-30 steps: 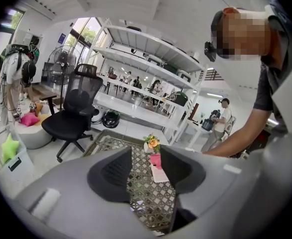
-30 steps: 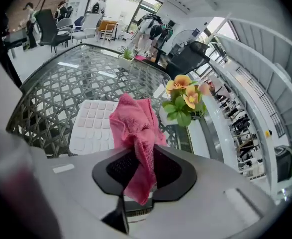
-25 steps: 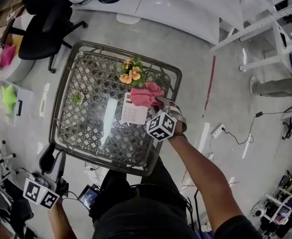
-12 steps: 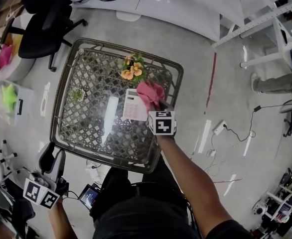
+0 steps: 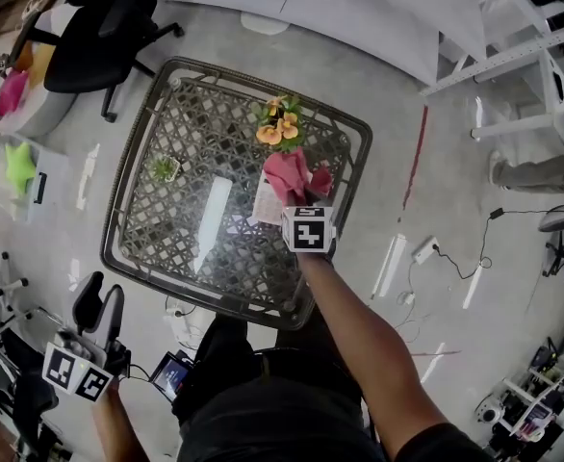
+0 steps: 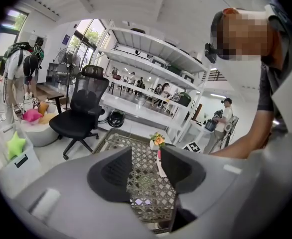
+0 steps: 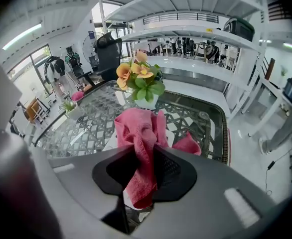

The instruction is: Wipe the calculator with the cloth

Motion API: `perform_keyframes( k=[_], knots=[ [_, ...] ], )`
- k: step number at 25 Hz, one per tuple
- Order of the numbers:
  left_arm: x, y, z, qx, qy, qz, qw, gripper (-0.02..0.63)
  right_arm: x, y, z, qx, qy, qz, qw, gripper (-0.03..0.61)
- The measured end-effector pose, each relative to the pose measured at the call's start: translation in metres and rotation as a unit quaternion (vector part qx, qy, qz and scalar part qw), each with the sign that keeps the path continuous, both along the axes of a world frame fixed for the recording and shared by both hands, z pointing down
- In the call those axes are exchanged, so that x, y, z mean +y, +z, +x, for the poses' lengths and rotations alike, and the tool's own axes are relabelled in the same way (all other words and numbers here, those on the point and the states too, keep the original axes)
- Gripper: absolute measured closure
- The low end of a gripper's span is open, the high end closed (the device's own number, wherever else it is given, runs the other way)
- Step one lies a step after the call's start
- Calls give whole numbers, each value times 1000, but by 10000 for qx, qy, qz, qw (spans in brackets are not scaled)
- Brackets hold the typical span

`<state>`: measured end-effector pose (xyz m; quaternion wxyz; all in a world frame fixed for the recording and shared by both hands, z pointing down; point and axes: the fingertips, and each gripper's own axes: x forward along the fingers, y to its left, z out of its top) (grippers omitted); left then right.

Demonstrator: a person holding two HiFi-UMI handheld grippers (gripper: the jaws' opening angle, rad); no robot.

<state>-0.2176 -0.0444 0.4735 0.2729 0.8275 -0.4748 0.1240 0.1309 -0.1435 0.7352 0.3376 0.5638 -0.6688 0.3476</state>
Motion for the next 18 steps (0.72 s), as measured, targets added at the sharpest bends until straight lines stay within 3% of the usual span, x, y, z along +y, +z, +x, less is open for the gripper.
perform_keyframes(
  k=[9,12,15,18],
  knots=[
    [8,4,-28,35,-195,-17,9998,422,-7,-1,-51,-87,-449,-38,9989,495],
    [9,4,-35,43,-244,-21,9997,422,-9,-1,-74,61,-982,87,9951,495],
    [10,2,-38,51,-292,-14,9996,423,-8,-7,-94,673,-2023,337,9764,495],
    [10,1,-39,59,-321,3,9995,423,0,-7,-107,1409,-3099,578,9385,495]
  ],
)
